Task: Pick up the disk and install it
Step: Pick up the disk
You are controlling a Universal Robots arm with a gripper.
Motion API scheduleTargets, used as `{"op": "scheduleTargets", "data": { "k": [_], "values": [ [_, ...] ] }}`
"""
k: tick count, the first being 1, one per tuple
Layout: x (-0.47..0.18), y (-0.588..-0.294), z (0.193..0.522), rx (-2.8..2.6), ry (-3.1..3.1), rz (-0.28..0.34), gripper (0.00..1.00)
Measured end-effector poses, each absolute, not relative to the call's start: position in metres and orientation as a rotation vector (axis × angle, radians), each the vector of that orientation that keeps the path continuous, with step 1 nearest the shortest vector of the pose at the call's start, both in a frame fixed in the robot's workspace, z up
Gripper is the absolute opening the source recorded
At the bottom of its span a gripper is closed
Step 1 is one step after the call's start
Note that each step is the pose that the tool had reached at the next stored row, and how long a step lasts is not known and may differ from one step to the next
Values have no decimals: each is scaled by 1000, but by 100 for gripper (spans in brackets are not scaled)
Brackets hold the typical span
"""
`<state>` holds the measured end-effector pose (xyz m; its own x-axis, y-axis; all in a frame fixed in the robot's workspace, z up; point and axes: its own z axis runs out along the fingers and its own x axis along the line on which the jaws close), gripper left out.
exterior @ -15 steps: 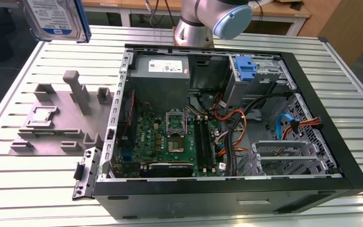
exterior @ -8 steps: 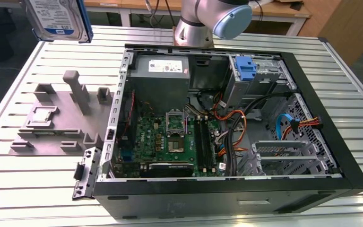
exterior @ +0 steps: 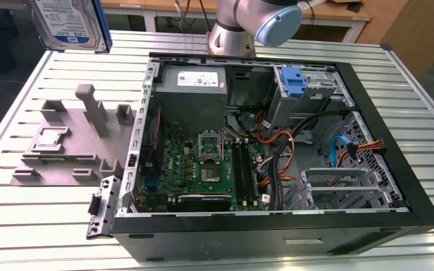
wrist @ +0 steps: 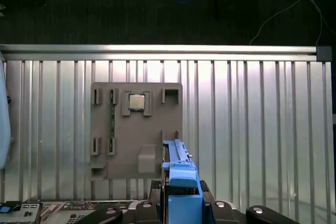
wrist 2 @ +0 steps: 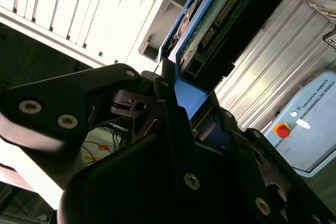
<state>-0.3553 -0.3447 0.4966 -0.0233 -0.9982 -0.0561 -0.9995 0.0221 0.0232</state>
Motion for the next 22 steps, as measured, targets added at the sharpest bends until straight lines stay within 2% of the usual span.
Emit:
{"op": "scheduleTargets", "data": {
  "k": [22],
  "values": [
    [-340,-352,497,-2176,2231,87,36]
  ]
}}
